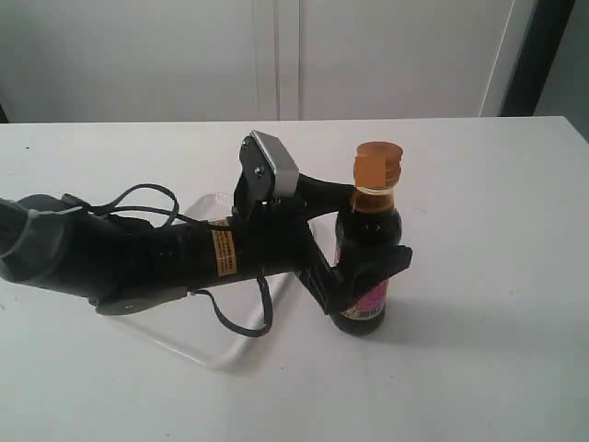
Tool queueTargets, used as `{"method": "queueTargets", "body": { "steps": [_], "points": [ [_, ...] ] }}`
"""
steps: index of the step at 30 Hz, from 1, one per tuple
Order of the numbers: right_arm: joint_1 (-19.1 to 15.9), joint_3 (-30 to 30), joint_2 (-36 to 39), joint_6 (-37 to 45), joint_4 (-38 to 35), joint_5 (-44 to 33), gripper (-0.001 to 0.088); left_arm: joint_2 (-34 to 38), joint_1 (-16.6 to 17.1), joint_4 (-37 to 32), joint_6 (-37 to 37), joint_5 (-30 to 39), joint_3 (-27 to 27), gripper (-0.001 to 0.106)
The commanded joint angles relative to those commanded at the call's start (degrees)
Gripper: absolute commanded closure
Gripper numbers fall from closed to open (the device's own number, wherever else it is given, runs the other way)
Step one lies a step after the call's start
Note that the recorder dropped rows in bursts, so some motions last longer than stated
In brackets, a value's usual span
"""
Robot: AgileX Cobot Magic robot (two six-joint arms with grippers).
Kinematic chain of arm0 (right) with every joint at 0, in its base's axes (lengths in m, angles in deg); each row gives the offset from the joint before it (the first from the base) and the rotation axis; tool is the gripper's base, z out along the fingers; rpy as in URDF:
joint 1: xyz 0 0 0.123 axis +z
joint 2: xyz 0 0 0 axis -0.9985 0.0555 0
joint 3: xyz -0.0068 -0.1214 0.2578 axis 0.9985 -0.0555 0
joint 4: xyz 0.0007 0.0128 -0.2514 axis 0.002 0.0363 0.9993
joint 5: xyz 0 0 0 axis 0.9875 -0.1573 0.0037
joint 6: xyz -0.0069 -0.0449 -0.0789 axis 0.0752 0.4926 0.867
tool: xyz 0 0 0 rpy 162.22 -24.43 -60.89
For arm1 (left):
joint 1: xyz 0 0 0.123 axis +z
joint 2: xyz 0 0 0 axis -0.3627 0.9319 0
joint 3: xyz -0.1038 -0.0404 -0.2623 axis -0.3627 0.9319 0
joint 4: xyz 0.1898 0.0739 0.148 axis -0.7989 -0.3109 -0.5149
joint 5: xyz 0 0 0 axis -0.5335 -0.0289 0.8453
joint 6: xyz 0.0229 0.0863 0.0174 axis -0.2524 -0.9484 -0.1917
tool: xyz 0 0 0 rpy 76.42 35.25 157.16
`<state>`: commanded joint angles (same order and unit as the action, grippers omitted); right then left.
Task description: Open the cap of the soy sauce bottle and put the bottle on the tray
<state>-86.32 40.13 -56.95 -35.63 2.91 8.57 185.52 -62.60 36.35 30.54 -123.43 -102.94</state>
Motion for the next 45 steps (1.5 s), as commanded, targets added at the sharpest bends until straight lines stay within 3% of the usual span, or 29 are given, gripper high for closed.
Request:
{"method": "queueTargets", "body": {
  "steps": [10,19,21,24,32,45],
  "points": [
    [0.0,0.0,0.0,0.0,0.0,0.0,0.0868,8.3,0.0,1.3,-0.3,0.0,-5.5,0.0],
    [0.0,0.0,0.0,0.0,0.0,0.0,0.0868,9.9,0.0,3.0,-1.6,0.0,-6.0,0.003],
    [0.0,0.0,0.0,0.0,0.0,0.0,0.0868,9.9,0.0,3.0,-2.5,0.0,-6.0,0.01],
    [0.0,0.0,0.0,0.0,0.0,0.0,0.0868,9.9,0.0,2.9,-2.9,0.0,-6.0,0.028],
    [0.0,0.0,0.0,0.0,0.0,0.0,0.0868,9.9,0.0,1.8,-4.9,1.8,-6.0,0.105],
    [0.0,0.0,0.0,0.5,0.5,0.3,0.0868,9.9,0.0,-1.2,-7.7,2.1,-6.0,0.105]
  ]
}}
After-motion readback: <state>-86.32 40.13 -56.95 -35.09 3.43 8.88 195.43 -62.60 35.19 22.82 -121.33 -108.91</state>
